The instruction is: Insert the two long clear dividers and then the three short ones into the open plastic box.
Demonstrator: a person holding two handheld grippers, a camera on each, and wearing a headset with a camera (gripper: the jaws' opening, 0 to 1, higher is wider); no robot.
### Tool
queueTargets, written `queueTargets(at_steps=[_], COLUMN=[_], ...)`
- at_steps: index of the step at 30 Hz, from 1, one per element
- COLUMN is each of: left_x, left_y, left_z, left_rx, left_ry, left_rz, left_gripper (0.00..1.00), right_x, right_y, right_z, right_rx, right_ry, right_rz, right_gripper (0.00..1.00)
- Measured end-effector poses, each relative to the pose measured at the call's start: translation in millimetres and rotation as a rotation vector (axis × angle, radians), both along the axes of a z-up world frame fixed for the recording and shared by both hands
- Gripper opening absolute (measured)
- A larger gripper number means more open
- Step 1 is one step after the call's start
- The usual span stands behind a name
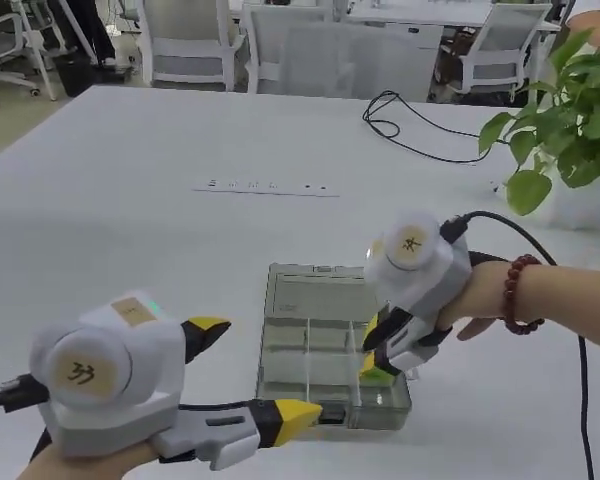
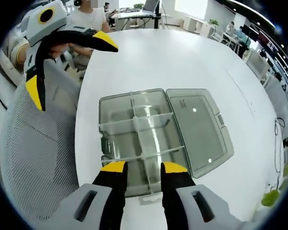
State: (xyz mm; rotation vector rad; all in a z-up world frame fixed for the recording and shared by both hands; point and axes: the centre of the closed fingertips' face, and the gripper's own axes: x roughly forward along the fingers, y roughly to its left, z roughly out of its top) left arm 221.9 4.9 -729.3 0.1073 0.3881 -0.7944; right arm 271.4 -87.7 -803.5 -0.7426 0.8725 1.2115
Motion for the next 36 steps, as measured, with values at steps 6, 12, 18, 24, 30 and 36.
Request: queueTargets(at_steps=[6,12,18,24,30,36], left_x=[-0.4,-1.7,-3.1,-4.0,-6.3,-5.9], left_y=[8.7,13.6,20.9,28.6,36.3,46.1], left_z=[3.3,4.3,5.4,10.8,14.3,13.8], left_rx=[0.018,0.044,0.062,0.06,0.051,0.035], left_ry=[0.003,0.006,0.015,0.017,0.022,0.04], left_rz=[0.008,0.01,0.021,0.044,0.066,0.115], left_gripper=[0.8,0.82,0.83,0.84,0.85,0.86], right_x=[-2.6,-9.2,-18.1,-30.4,-40.1,-44.2], right_y=[-10.7,-22.9,-32.1,-41.9,-46.4,-42.9], right_z=[20.8,38.8,55.8,61.9,66.4,68.7], right_rx=[0.108,0.207,0.3,0.376,0.438,0.513], right_ry=[-0.045,-0.074,-0.11,-0.104,-0.119,-0.124], right_rz=[-0.125,-0.218,-0.297,-0.38,-0.419,-0.45], right_gripper=[0.38,0.53,0.62,0.71,0.77,0.84])
